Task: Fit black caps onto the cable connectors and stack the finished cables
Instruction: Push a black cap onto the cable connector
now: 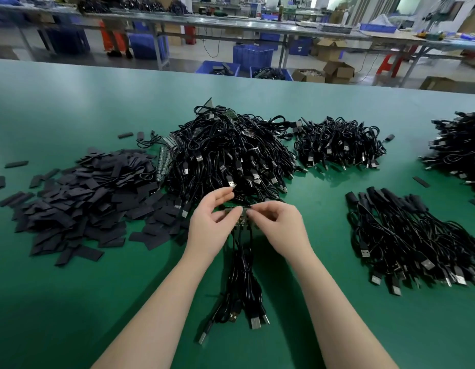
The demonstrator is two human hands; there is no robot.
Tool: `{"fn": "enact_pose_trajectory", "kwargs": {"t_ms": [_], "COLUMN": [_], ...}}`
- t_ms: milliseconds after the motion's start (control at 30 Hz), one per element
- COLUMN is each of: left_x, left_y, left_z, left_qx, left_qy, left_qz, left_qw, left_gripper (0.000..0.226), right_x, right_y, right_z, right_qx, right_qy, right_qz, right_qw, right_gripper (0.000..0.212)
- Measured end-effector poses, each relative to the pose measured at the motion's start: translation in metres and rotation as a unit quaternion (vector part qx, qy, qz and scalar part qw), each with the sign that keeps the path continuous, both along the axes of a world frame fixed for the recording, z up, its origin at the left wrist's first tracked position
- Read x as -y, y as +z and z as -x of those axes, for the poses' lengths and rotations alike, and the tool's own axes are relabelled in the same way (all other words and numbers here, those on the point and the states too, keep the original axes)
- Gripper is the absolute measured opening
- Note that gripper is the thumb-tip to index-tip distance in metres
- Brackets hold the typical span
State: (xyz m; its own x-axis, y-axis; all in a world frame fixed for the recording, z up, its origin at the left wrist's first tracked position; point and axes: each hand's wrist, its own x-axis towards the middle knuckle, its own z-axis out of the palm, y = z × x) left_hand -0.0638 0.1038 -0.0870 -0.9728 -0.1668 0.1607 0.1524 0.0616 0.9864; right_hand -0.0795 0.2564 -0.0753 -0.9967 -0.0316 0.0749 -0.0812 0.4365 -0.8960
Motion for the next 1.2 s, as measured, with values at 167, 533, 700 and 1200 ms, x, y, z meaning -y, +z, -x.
{"fn": "enact_pose_trajectory", "kwargs": {"t_ms": [167, 533, 700, 1200], "left_x": [-0.001, -0.002, -0.006, -0.024], "left_y": [-0.001, -0.001, -0.001, 0.002], "left_z": [0.001, -0.001, -0.002, -0.010], "left_qx": [0.026, 0.019, 0.023, -0.010], "left_qy": [-0.052, -0.079, -0.062, 0.044], "left_qz": [-0.026, -0.019, -0.024, 0.055], "left_qw": [0.998, 0.996, 0.998, 0.997], "left_gripper": [0.044, 0.042, 0.041, 0.043], "right_x": [-0.002, -0.003, -0.006, 0.001], "right_y": [-0.008, -0.009, -0.010, -0.017], "right_z": [-0.013, -0.020, -0.019, -0.019], "right_qx": [-0.043, -0.062, -0.036, -0.062], "right_qy": [-0.032, -0.050, -0.050, -0.099], "right_qz": [0.083, 0.126, 0.137, 0.137], "right_qw": [0.995, 0.989, 0.989, 0.984], "right_gripper": [0.016, 0.020, 0.013, 0.016]}}
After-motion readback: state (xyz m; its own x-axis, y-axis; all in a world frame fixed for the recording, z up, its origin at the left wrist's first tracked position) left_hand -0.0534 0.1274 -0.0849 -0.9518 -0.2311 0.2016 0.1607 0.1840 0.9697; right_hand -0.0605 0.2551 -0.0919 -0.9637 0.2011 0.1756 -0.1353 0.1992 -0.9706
